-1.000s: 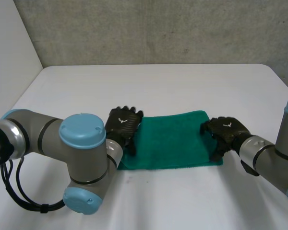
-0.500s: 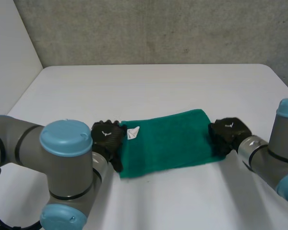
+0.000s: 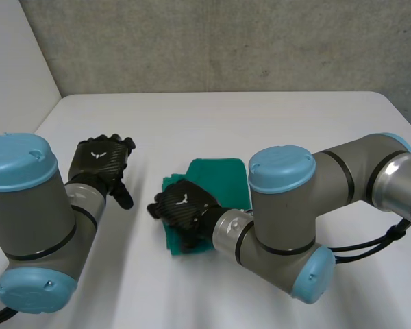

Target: Fold the towel.

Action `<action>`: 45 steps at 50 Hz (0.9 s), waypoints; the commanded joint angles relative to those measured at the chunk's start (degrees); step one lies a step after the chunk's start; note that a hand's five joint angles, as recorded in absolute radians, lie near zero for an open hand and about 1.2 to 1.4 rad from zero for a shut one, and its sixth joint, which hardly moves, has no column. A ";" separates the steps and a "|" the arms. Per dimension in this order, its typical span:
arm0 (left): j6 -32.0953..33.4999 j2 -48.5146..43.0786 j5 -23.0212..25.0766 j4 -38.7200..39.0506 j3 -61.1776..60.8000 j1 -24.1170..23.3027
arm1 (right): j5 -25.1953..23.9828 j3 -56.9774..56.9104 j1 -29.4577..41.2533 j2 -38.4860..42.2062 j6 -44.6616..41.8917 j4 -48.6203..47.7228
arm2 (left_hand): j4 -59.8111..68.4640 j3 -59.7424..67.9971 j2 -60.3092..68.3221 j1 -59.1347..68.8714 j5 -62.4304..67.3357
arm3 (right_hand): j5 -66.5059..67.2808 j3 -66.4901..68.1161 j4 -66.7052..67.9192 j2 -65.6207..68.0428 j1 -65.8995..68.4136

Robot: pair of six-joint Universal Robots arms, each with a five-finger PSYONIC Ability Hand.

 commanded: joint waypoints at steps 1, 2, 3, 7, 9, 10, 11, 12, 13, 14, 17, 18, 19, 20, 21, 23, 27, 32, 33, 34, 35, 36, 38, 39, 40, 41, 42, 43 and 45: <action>-2.85 -1.86 0.48 1.48 2.73 -1.75 | 12.44 -0.30 -2.09 -4.72 6.08 -0.59 | 0.34 0.33 0.47 -0.55 0.86 | -29.62 -28.63 -28.96 -28.42 -20.11; -3.73 -2.73 1.09 1.91 4.13 -3.23 | 12.44 -0.29 -2.10 -4.74 6.11 -0.59 | 0.68 0.67 0.80 -0.21 1.20 | -29.62 -28.63 -28.96 -28.42 -20.11; -4.17 -3.18 1.70 2.01 4.84 -4.03 | 12.36 0.24 -2.80 -6.14 7.67 -0.77 | 0.68 0.67 0.81 -0.21 1.20 | -29.62 -28.63 -28.96 -28.42 -20.11; -6.54 -5.54 4.16 2.27 8.26 -6.84 | 10.78 4.28 -7.81 -10.19 17.52 -1.38 | 0.85 0.84 0.97 -0.04 1.37 | -29.62 -28.63 -28.96 -28.42 -20.11; -8.03 -7.64 5.56 2.27 10.80 -8.07 | 9.20 6.12 -10.44 -11.42 21.04 -1.30 | 1.18 1.17 1.31 0.30 1.70 | -29.62 -28.63 -28.96 -28.42 -20.11; -8.48 -8.45 6.19 2.36 11.78 -8.60 | 8.67 6.65 -11.32 -11.95 21.92 -1.30 | 1.19 1.18 1.31 0.30 1.71 | -29.62 -28.63 -28.96 -28.42 -20.11; -9.01 -9.41 6.80 2.27 12.84 -9.22 | 8.40 7.27 -12.20 -12.47 22.62 -1.30 | 1.35 1.34 1.48 0.47 1.87 | -29.62 -28.63 -28.96 -28.42 -20.11; -9.53 -10.29 7.42 2.27 13.98 -9.75 | 8.57 8.58 -14.12 -13.09 23.32 -1.30 | 1.69 1.68 1.81 0.80 2.21 | -29.62 -28.63 -28.96 -28.42 -20.11; -10.23 -12.48 8.99 2.27 16.25 -10.71 | 8.58 9.20 -15.19 -13.36 23.33 -1.30 | 2.52 2.52 2.65 1.64 3.04 | -29.62 -28.63 -28.96 -28.42 -20.11; -10.50 -13.46 9.79 2.27 17.40 -10.81 | 8.58 9.73 -16.16 -13.53 23.42 -1.30 | 3.03 3.02 3.16 2.14 3.55 | -29.62 -28.63 -28.96 -28.42 -20.11; -10.94 -18.36 13.30 1.92 22.14 -11.07 | 8.66 10.52 -19.41 -13.62 23.33 -1.12 | 4.04 4.03 4.17 3.16 4.56 | -29.62 -28.63 -28.96 -28.42 -20.11; -11.03 -19.87 14.01 1.66 23.38 -11.07 | 8.66 10.44 -19.94 -13.53 23.33 -1.12 | 4.21 4.20 4.34 3.33 4.73 | -29.62 -28.63 -28.96 -28.42 -20.11; -11.03 -21.10 14.45 1.39 24.61 -11.07 | 8.58 10.35 -20.38 -13.53 23.33 -0.95 | 4.38 4.37 4.51 3.49 4.90 | -29.62 -28.63 -28.96 -28.42 -20.11; -11.03 -22.33 14.63 1.22 25.67 -11.07 | 8.40 10.00 -20.91 -13.19 23.42 -0.69 | 4.55 4.54 4.67 3.66 5.07 | -29.62 -28.63 -28.96 -28.42 -20.11; -10.68 -24.69 14.63 0.78 27.42 -10.98 | 8.40 9.82 -21.00 -13.10 23.33 -0.60 | 5.05 5.04 5.17 4.16 5.57 | -29.62 -28.63 -28.96 -28.42 -20.11; -10.59 -26.64 14.37 0.25 29.10 -10.90 | 8.40 9.56 -20.91 -13.01 23.33 -0.59 | 5.06 5.05 5.18 4.17 5.58 | -29.62 -28.63 -28.96 -28.42 -20.11; -10.33 -29.72 13.84 -0.37 31.65 -10.19 | 8.05 7.28 -20.47 -11.00 22.98 -0.16 | 5.90 5.89 6.02 5.01 6.42 | -29.62 -28.63 -28.96 -28.42 -20.11; -9.46 -31.48 12.61 -2.20 31.92 -6.86 | 8.31 3.06 -20.30 -7.39 21.58 1.25 | 6.74 6.73 6.86 5.85 7.26 | -29.62 -28.63 -28.96 -28.42 -20.11; -8.75 -31.57 12.52 -2.73 31.74 -6.59 | 8.40 2.44 -20.30 -6.86 21.40 1.60 | 6.74 6.73 6.86 5.85 7.26 | -29.62 -28.63 -28.96 -28.42 -20.11; -8.14 -31.57 12.43 -3.35 31.66 -6.24 | 8.40 1.83 -20.21 -6.42 21.40 1.86 | 6.57 6.56 6.70 5.68 7.09 | -29.62 -28.63 -28.96 -28.42 -20.11; -7.35 -31.66 12.35 -3.88 31.48 -6.06 | 8.31 0.69 -19.95 -5.37 21.40 2.48 | 6.57 6.56 6.69 5.68 7.09 | -29.62 -28.63 -28.96 -28.42 -20.11; -5.69 -31.66 11.91 -4.93 30.87 -5.63 | 8.40 0.16 -19.51 -4.84 21.40 2.74 | 6.57 6.56 6.69 5.68 7.09 | -29.62 -28.63 -28.96 -28.42 -20.11; -4.18 -31.57 11.21 -5.64 29.90 -5.45 | 8.40 -1.25 -18.11 -3.61 21.40 3.18 | 6.24 6.23 6.36 5.35 6.76 | -29.62 -28.63 -28.96 -28.42 -20.11; -3.57 -31.40 10.77 -5.90 29.29 -5.45 | 8.49 -2.73 -16.53 -2.12 21.31 4.05 | 6.23 6.22 6.36 5.35 6.75 | -29.62 -28.63 -28.96 -28.42 -20.11; -2.52 -30.87 9.98 -6.16 27.98 -5.36 | 8.57 -3.53 -15.91 -1.24 21.22 4.59 | 6.07 6.06 6.19 5.18 6.59 | -29.62 -28.63 -28.96 -28.42 -20.11; -2.07 -30.69 9.54 -6.25 27.35 -5.27 | 8.58 -4.23 -15.29 -0.53 21.22 5.29 | 6.07 6.06 6.19 5.18 6.59 | -29.62 -28.63 -28.96 -28.42 -20.11; -1.89 -30.34 9.19 -6.34 26.65 -5.27 | 8.66 -4.94 -14.94 0.26 21.22 6.08 | 6.07 6.06 6.19 5.18 6.59 | -29.62 -28.63 -28.96 -28.42 -20.11; -1.72 -29.91 8.83 -6.43 26.04 -5.18 | 8.66 -6.25 -14.33 1.83 21.22 7.65 | 5.90 5.89 6.02 5.01 6.42 | -29.62 -28.63 -28.96 -28.42 -20.11; -1.63 -28.33 7.78 -6.61 23.75 -5.18 | 8.58 -7.40 -13.97 3.25 21.13 9.07 | 5.90 5.89 6.02 5.01 6.42 | -29.62 -28.63 -28.96 -28.42 -20.11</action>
